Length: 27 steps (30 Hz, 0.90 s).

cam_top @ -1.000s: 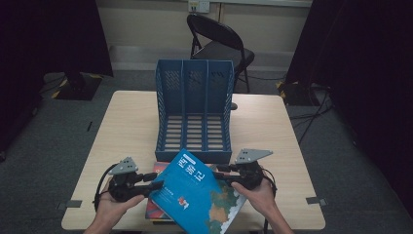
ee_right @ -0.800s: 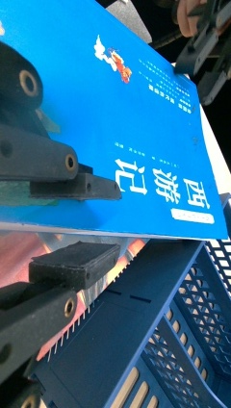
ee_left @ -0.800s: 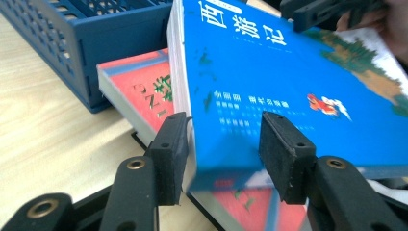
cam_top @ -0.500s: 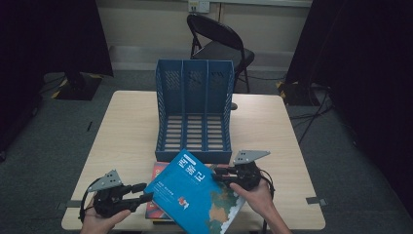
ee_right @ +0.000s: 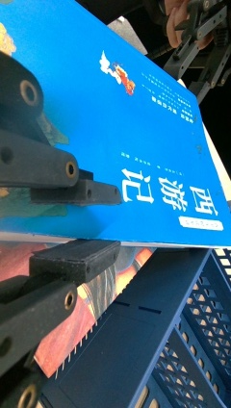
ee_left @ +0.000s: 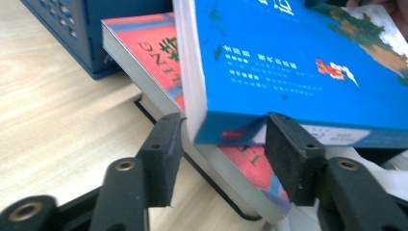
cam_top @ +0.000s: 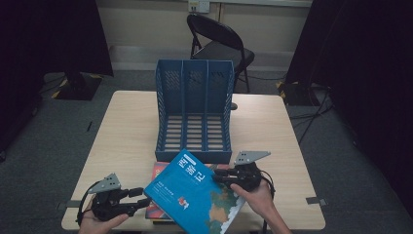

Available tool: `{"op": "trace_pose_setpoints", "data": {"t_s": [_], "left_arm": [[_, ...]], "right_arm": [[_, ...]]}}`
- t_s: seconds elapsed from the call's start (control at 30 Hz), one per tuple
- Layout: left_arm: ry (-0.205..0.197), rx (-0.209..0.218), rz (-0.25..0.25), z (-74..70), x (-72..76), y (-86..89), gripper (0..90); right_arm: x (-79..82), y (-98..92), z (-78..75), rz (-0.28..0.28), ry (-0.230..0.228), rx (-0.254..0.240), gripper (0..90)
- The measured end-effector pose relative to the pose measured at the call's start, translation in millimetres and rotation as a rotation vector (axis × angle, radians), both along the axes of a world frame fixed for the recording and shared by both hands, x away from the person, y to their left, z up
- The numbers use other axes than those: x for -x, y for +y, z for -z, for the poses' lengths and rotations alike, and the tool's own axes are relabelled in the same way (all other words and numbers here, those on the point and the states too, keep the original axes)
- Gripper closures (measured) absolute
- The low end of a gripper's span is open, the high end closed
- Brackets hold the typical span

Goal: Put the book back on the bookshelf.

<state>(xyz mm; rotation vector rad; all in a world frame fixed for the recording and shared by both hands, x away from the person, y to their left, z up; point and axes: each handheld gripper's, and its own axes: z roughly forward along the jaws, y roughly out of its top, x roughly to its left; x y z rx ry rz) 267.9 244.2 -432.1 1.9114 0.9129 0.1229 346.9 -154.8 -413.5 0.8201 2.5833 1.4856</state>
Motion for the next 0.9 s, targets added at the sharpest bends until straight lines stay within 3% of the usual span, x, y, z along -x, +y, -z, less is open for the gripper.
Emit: {"op": "trace_pose_setpoints", "data": {"t_s": [0.17, 0.47, 0.6, 0.73, 0.8, 0.9], "left_arm": [[-0.040, -0.015, 0.000, -1.6, -1.8, -2.3, 50.9], [0.016, 0.023, -0.036, -0.8, -18.2, -8.1, 57.6], [0.014, 0.015, -0.038, -1.9, -29.0, -13.2, 58.4], [0.002, 0.002, -0.042, -3.1, -45.2, -21.9, 60.0], [-0.025, -0.022, -0.053, -4.7, -54.4, -30.7, 60.0], [-0.022, -0.026, -0.064, -6.1, -66.2, -40.5, 62.0]], "right_arm": [[3.4, -0.1, -2.0, 0.009, 0.002, 0.020, 72.3], [25.2, -14.3, 0.9, 0.042, -0.005, 0.001, 71.5], [37.2, -19.1, 1.2, 0.061, -0.017, 0.002, 70.8], [49.1, -25.8, 1.9, 0.069, -0.006, -0.005, 69.8], [55.4, -30.0, 2.4, 0.063, 0.007, -0.012, 69.8], [63.8, -35.1, 3.1, 0.053, 0.020, -0.023, 69.9]]}}
